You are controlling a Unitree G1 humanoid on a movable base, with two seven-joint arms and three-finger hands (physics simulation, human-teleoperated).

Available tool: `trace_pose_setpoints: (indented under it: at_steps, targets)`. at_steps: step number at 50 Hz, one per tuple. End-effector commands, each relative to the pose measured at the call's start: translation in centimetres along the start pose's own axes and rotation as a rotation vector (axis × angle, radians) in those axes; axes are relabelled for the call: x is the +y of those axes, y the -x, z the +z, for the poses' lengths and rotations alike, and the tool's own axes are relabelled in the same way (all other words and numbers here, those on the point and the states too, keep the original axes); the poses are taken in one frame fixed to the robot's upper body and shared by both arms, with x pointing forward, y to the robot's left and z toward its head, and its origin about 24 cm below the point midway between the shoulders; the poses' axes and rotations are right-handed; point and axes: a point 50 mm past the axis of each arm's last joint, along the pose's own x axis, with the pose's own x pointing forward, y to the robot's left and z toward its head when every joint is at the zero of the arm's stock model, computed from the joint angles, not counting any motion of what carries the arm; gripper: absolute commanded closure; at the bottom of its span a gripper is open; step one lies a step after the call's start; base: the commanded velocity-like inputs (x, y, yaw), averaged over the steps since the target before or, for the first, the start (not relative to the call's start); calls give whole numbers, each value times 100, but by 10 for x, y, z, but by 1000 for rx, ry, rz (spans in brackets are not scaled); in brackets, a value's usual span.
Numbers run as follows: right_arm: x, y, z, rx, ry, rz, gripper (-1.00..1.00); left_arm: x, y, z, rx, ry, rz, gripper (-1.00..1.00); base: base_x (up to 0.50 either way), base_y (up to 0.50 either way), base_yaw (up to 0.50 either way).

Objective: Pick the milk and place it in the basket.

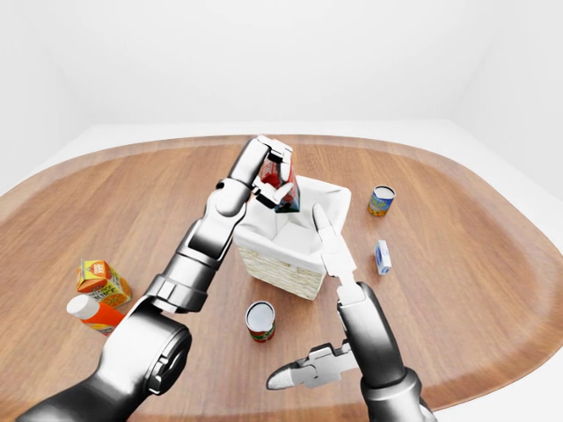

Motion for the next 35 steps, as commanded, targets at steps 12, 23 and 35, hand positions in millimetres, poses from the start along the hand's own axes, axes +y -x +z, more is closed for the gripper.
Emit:
trace_pose_setpoints:
  at_steps: [12,23,35]
  targets:
    - [1,1,1,-2,-3,5,-100,-2,-17,-30,124,-19,20,100,0,0,0]
    - [1,1,1,-2,-2,4,-100,-9,-16,-25,102,-4,13,100,0,0,0]
    - [0,1,1,-3,-2,4,-100,-19,-14,-29,124,-19,-3,100,0,0,0]
